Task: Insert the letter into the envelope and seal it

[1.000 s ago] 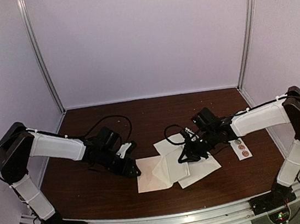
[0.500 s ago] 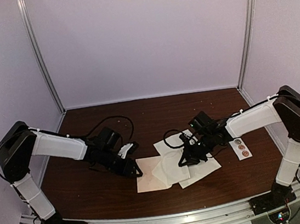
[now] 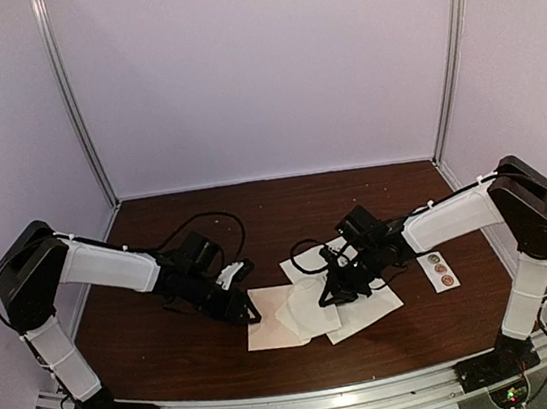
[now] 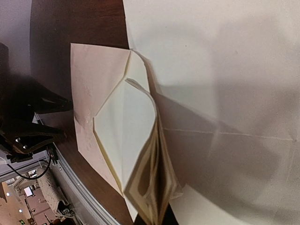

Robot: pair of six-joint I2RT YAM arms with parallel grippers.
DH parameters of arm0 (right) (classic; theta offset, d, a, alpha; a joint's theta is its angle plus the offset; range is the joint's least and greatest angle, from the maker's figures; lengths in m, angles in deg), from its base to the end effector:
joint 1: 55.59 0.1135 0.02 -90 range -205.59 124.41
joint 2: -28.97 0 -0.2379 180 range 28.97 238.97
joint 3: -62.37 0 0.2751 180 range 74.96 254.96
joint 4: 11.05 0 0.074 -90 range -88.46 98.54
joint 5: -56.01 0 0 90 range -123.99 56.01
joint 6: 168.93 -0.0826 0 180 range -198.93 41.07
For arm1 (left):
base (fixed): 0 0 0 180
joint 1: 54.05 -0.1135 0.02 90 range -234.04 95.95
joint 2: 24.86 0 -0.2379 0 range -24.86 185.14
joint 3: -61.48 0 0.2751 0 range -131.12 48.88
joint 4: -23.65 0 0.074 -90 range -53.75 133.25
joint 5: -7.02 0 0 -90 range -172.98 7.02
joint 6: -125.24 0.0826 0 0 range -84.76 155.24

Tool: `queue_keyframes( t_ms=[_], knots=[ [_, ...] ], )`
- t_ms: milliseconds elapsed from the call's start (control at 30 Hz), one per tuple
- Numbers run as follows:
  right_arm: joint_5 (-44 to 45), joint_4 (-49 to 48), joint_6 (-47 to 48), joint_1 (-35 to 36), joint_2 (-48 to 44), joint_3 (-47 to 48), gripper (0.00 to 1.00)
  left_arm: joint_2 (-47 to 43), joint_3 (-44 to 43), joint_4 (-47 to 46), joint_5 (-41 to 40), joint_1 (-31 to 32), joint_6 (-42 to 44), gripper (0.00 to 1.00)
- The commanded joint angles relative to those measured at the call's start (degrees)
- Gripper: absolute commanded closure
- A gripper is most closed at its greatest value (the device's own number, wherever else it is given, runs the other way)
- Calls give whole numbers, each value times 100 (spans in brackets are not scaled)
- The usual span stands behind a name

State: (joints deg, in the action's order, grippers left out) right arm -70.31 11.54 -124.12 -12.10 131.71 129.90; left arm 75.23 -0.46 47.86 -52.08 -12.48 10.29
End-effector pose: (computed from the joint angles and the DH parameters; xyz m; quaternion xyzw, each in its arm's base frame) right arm 0.2363 0.2916 0.0680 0.0729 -0.9141 -0.3983 0.0208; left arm 0.2301 -0.2608 0.0494 0.1982 0.9169 -0.3426 0.0507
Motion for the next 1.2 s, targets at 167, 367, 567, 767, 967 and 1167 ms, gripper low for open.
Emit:
queue_keyframes(
  t_ms=[167,367,567,767,967,1167],
  knots=[
    [81,-110,-23,103,177,152,100,185,-70,-10,49,-34,87,57],
    [54,-204,-69,160,311,247,100,220,-77,-5,79,-34,87,57],
    [37,-247,-102,229,417,374,100,237,-84,-6,97,-34,87,57],
    [28,-365,-201,320,512,459,100,247,-106,-4,128,-34,96,57],
    [19,-537,-332,434,634,526,100,273,-102,-12,180,-34,96,57],
    [148,-905,-654,515,653,449,100,273,-99,-25,202,-25,93,57]
  ],
)
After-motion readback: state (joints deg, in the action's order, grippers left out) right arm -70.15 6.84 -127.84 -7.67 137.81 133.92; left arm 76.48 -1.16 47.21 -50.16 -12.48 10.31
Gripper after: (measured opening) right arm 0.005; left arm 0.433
